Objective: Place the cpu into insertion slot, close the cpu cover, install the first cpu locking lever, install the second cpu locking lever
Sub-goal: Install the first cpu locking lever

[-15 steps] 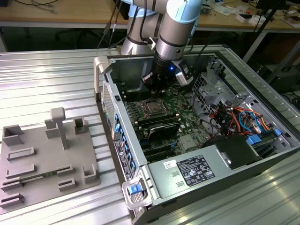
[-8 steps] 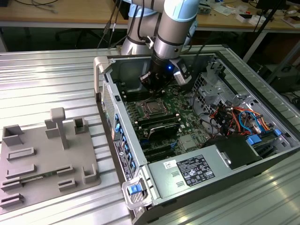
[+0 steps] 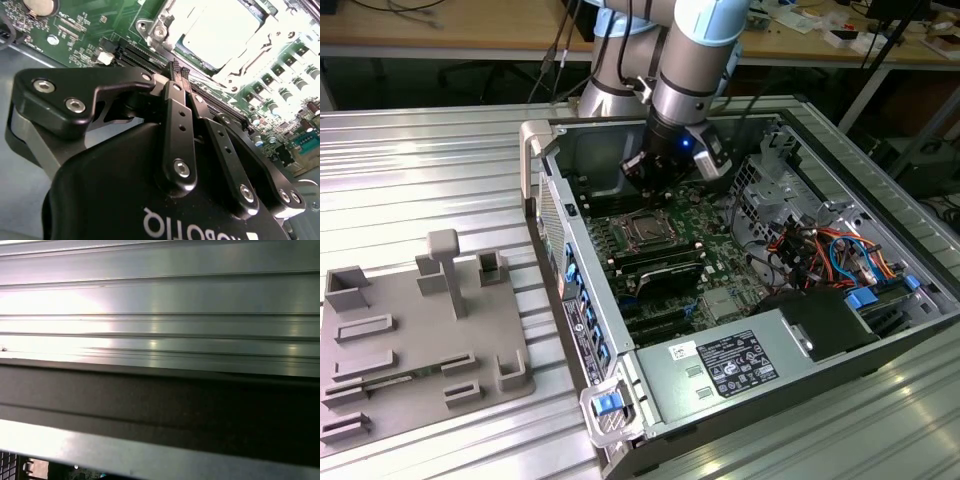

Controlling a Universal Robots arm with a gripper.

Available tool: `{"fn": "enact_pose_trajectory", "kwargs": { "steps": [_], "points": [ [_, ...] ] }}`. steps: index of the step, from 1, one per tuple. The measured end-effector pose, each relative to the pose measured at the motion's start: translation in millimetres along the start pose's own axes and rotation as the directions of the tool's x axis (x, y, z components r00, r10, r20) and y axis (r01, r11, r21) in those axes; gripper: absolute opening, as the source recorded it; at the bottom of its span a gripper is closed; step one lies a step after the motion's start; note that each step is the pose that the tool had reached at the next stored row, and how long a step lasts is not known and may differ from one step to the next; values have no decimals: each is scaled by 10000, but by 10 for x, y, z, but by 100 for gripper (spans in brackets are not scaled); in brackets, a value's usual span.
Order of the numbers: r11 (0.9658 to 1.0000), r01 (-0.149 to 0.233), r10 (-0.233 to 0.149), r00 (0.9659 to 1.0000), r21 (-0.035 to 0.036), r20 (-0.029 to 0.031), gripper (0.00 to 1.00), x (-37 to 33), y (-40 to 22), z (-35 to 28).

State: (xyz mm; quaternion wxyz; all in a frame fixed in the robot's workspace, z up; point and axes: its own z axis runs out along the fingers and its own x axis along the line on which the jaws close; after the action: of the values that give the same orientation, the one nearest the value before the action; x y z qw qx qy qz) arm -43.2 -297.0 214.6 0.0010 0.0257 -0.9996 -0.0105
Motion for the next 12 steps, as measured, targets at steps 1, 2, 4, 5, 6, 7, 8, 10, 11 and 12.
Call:
{"fn": "enact_pose_trajectory", "kwargs": {
  "steps": [1,2,4,5,6,7,8,10,11,12],
  "points": [
    [10000,1,-1,10000,-1,0,11,-10,1,0],
    [10000,4,-4,10000,-2,1,11,-18,3,1],
    [10000,18,-18,10000,-1,1,11,-33,10,3],
    [10000,37,-37,10000,0,0,11,-34,12,17],
    [10000,43,-43,10000,-1,0,11,-34,12,29],
    [10000,44,-44,10000,0,-1,11,-33,12,37],
    [10000,47,-47,10000,0,-1,11,-33,12,43],
    [10000,58,-58,10000,-2,-1,11,-32,11,50],
    [10000,64,-64,10000,-3,-2,11,-31,11,53],
    [10000,73,-73,10000,-5,-1,11,-27,11,56]
  ]
}}
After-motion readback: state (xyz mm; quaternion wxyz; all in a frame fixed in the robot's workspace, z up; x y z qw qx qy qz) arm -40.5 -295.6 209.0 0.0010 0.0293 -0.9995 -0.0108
